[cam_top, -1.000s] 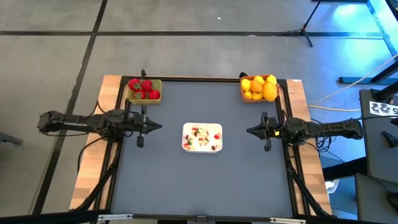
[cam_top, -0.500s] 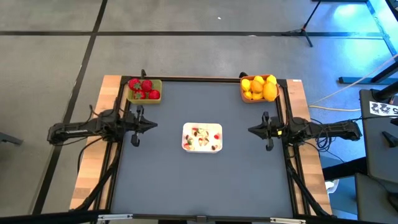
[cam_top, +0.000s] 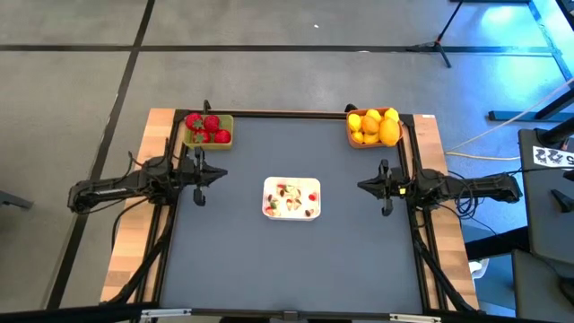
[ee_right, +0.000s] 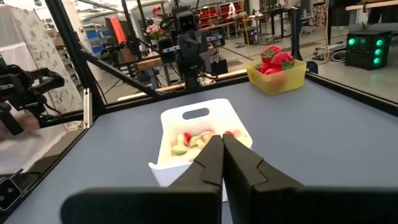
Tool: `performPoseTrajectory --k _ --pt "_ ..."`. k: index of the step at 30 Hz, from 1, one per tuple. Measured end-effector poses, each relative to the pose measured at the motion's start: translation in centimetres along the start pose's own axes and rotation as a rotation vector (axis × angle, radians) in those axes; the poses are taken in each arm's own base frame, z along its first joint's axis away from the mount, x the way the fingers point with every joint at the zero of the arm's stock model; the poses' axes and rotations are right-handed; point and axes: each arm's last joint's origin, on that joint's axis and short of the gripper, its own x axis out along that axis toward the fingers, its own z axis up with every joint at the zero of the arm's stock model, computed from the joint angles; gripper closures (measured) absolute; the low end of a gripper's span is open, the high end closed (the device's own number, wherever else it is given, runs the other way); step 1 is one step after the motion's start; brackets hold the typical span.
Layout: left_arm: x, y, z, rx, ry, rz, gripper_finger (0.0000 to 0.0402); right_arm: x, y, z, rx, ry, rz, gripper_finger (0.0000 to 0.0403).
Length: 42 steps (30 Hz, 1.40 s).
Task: Sort produce into baskets
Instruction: Return to Home Position
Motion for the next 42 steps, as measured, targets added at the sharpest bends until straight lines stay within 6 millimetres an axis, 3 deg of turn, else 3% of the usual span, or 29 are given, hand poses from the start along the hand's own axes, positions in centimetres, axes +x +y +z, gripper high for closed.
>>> performPoseTrajectory --k 42 --pt "0.02 0.05 -0.04 -0.010 0.005 0.008 0.0386 0.01 0.01 -0.01 0.004 -0.001 0.005 0.0396"
